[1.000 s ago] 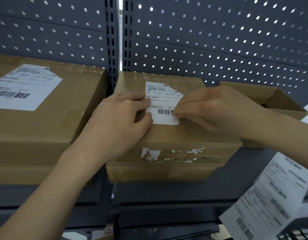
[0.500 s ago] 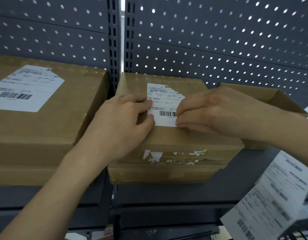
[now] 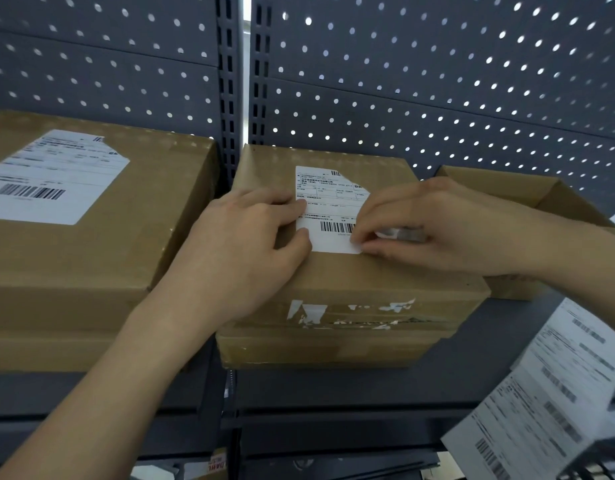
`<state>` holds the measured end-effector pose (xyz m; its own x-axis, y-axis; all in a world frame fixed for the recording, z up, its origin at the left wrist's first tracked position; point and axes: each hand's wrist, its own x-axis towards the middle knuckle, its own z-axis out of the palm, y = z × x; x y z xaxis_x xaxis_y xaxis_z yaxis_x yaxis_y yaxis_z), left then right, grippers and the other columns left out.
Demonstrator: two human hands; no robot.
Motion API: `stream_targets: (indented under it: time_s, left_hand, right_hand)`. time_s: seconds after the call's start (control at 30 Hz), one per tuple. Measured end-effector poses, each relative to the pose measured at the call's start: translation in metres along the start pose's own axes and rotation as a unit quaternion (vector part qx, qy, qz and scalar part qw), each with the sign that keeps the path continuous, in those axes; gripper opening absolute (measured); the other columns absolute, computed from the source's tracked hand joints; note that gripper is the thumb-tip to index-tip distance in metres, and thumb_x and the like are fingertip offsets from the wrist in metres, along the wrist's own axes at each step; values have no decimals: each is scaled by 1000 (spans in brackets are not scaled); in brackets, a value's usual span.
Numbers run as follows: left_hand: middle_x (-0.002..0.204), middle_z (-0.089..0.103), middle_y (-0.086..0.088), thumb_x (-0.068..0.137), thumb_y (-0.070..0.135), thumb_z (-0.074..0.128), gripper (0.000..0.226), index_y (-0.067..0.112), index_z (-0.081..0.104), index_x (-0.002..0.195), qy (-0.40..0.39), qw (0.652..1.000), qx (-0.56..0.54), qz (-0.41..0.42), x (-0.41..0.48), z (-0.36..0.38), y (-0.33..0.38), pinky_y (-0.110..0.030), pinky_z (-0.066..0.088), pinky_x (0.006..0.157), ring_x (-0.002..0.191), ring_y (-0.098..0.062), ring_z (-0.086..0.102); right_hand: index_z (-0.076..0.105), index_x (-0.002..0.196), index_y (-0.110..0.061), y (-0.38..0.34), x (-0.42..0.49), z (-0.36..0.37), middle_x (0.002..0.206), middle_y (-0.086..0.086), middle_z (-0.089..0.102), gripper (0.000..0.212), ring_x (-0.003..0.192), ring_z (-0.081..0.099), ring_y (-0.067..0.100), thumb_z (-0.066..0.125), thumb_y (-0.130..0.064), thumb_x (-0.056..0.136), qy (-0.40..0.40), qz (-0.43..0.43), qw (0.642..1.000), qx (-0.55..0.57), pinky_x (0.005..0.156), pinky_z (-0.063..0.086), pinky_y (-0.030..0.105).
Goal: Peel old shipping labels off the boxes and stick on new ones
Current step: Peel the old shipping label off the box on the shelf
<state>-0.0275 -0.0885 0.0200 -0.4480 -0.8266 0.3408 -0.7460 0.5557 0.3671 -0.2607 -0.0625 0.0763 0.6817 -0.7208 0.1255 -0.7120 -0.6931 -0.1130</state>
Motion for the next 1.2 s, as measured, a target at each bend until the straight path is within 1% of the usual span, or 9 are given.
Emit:
stream_targets:
  time_s: [0.07,0.17,0.33,0.4,0.5,0.63,0.87,1.03,1.2]
  left_hand:
    - [146,44,16,94,45,42,49,31,49,141,-2,1000,1,-2,0,1,0,-25,24,109,134,-9,36]
    - [145,46,16,94,45,42,49,31,51,140,1,1000,-1,-2,0,1,0,-25,26,108,133,-9,38]
    - [144,47,15,94,44,44,47,30,52,138,3,1000,-1,-1,0,1,0,-27,27,108,132,-10,39]
    - [145,46,16,94,44,43,48,31,52,139,0,1000,-2,-2,0,1,0,-26,27,108,132,-10,39]
    - [146,45,16,93,46,41,50,32,51,140,-4,1000,0,-6,0,1,0,-26,25,109,133,-9,37]
    - [146,45,15,93,46,42,50,31,51,139,-2,1000,0,-9,0,1,1,-28,25,110,134,-10,37]
    - [146,44,15,94,45,43,49,31,50,140,-3,1000,0,-5,0,1,1,-28,26,110,134,-10,37]
    - [147,44,15,94,46,41,50,31,50,141,-4,1000,-1,-5,0,1,0,-27,25,110,134,-10,37]
    - [147,43,16,92,47,40,51,32,49,141,-5,1000,-1,-5,0,1,0,-24,24,108,134,-7,35]
  right_hand:
    - [75,103,-19,0,-1,-2,102,-11,67,20,92,62,-1,63,-29,91,-8,14,1000,27,85,43,9]
    - [76,99,-21,-1,1,-3,100,-13,66,21,91,61,-2,61,-32,90,-20,13,999,33,83,44,10]
    - [70,92,-19,-1,6,-1,95,-10,62,7,81,57,3,64,-16,92,-31,-31,998,-49,74,52,29]
    - [66,92,-20,-3,5,1,97,-9,61,7,80,58,9,60,-17,94,-35,-38,995,-84,67,54,36]
    - [63,91,-19,-5,6,3,96,-7,60,16,78,56,11,49,-25,95,-34,-40,994,-100,64,54,36]
    - [60,92,-22,-4,5,7,95,-10,57,18,80,54,7,46,-32,96,-34,0,997,-64,73,52,34]
    - [65,97,-23,1,3,10,95,-18,60,14,91,56,2,54,-32,95,-10,79,996,45,78,42,15]
    - [67,119,-26,1,-6,6,106,-23,62,37,105,58,-3,58,-46,89,0,115,987,109,91,42,14]
    - [76,99,-25,-2,-3,13,96,-16,64,16,96,62,6,68,-33,88,36,112,984,133,87,49,27]
